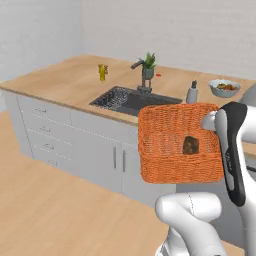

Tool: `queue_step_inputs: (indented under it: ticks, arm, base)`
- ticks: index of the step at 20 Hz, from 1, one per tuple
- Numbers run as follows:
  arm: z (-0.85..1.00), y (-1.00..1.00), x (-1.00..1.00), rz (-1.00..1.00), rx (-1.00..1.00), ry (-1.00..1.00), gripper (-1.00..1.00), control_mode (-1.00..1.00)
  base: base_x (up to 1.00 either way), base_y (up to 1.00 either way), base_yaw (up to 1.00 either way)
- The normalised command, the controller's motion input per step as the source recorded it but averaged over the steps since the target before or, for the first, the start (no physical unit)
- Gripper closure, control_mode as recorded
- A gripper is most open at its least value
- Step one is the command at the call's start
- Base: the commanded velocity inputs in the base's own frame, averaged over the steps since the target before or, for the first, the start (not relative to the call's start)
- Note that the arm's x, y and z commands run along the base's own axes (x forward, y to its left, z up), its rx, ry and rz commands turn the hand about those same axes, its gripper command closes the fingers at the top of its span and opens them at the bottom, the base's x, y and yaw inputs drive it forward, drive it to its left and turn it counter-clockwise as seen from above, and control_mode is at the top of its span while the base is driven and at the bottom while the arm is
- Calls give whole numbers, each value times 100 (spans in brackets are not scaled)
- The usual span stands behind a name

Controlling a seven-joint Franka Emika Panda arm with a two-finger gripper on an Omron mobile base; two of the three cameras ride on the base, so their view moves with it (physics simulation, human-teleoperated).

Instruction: Open the cabinet, pick up the bread from the cabinet and place it in the basket. Then move the basket to the dining counter.

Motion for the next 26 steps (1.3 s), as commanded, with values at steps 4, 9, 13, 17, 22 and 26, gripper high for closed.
queue_step_inputs:
  ticks: [4, 9, 13, 17, 22, 26]
  arm:
    - [0, 0, 0, 0, 0, 0, 100, 100]
    - [0, 0, 0, 0, 0, 0, 100, 100]
    - [0, 0, 0, 0, 0, 0, 100, 100]
    - [0, 0, 0, 0, 0, 0, 100, 100]
    - [0, 0, 0, 0, 0, 0, 100, 100]
    - [0, 0, 0, 0, 0, 0, 100, 100]
  base:
    - [4, -45, -80]
    - [48, -59, -62]
    - [97, -30, -25]
    - [54, -68, -2]
    - [64, -28, -19]
    - [-1, 0, -24]
